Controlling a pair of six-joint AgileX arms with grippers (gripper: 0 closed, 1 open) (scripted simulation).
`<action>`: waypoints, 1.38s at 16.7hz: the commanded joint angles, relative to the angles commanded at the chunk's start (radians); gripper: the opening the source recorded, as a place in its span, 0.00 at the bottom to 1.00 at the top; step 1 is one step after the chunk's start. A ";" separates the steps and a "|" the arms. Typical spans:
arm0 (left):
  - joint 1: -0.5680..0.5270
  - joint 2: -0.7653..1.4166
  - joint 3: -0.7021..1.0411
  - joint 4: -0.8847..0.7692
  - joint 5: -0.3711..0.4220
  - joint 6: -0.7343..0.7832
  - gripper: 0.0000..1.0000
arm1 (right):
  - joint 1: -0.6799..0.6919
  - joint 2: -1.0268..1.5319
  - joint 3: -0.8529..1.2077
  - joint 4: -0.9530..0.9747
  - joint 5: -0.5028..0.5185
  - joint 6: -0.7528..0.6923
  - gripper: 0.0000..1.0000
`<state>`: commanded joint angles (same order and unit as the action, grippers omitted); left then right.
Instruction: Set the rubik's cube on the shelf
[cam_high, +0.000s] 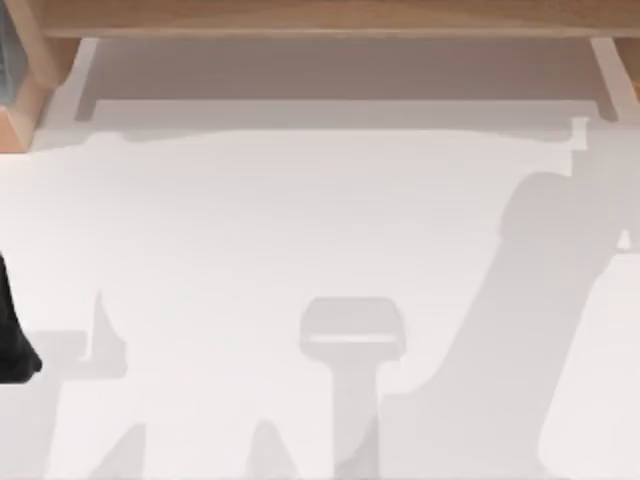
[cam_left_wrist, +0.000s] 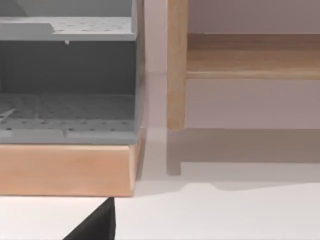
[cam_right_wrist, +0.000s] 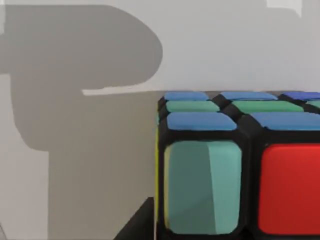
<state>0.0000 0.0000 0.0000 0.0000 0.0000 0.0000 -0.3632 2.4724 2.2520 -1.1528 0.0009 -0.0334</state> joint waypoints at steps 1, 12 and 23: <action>0.000 0.000 0.000 0.000 0.000 0.000 1.00 | -0.003 -0.005 0.000 -0.010 0.000 -0.022 0.00; 0.000 0.000 0.000 0.000 0.000 0.000 1.00 | -0.026 -0.020 0.115 -0.124 -0.003 -0.197 0.00; 0.000 0.000 0.000 0.000 0.000 0.000 1.00 | -0.003 0.018 0.149 -0.127 -0.001 0.013 0.00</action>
<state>0.0000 0.0000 0.0000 0.0000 0.0000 0.0000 -0.3661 2.4904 2.4006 -1.2799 0.0004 -0.0202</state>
